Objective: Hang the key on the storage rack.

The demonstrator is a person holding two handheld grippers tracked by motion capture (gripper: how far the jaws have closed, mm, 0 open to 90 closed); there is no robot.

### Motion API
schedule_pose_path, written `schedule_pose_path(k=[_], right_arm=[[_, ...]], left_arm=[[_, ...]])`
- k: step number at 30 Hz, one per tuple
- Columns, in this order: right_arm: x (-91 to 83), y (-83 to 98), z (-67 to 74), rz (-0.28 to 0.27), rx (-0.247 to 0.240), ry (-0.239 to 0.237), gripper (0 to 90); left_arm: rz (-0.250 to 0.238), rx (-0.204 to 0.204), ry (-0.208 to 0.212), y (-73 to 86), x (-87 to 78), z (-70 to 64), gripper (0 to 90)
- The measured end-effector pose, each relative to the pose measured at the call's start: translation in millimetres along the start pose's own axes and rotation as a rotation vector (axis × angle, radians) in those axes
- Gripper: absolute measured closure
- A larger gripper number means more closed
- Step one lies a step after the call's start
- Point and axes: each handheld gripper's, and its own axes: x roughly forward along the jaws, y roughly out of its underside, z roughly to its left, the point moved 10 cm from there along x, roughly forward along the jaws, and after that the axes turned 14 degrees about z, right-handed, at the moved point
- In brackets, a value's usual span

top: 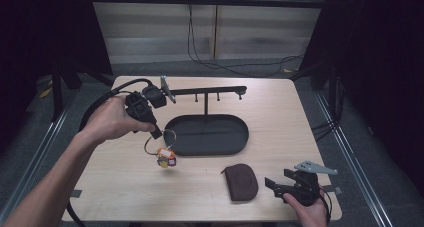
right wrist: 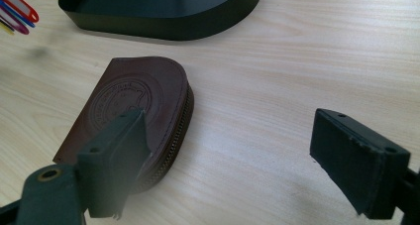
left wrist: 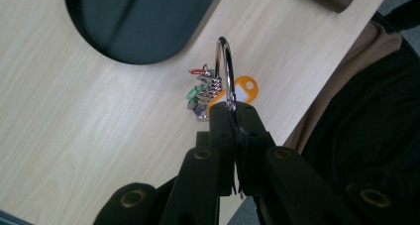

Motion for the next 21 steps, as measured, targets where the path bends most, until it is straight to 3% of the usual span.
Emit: schedule_pose_path(k=[3,21], right_arm=[[-0.2,0.1,-0.1,0.0,0.0,0.0,14.7],[0.1,0.3,0.9,0.003,-0.004,-0.007,14.8]], left_arm=[[0.005,-0.025,-0.007,-3.7,-2.2,3.9,88.0],[0.011,-0.066,-0.021,-27.1,-24.8,27.1,87.9]])
